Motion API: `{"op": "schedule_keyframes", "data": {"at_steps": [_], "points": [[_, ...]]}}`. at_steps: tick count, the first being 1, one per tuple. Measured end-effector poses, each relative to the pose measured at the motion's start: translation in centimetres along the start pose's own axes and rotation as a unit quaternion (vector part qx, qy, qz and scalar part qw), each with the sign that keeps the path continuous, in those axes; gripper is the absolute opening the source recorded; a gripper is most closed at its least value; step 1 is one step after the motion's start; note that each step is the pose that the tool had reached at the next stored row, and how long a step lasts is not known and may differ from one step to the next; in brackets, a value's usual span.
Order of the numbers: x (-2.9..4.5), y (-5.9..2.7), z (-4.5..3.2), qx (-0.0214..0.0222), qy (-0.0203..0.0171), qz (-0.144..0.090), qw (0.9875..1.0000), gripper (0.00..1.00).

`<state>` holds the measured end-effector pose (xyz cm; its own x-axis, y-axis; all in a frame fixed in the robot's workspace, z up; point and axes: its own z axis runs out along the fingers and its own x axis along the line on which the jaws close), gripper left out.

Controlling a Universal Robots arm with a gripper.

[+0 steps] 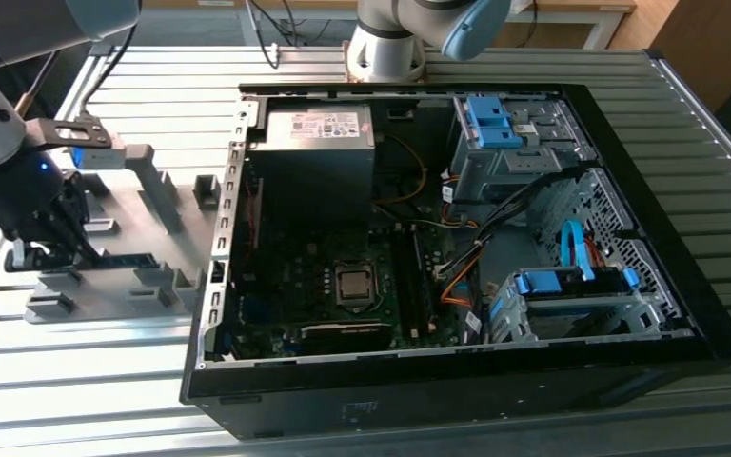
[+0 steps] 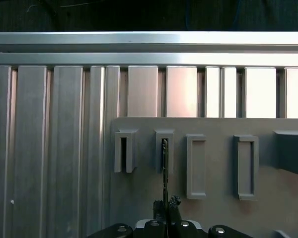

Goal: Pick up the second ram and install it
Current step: 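Pick up the second ram and move it above second insertion slot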

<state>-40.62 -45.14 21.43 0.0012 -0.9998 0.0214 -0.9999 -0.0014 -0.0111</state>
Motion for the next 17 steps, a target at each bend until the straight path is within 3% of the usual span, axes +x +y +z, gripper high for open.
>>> {"op": "schedule_keyframes", "data": {"at_steps": [17], "points": [[0.02, -0.01, -0.75, 0.0, 0.0, 0.0, 1.0, 0.14]]}}
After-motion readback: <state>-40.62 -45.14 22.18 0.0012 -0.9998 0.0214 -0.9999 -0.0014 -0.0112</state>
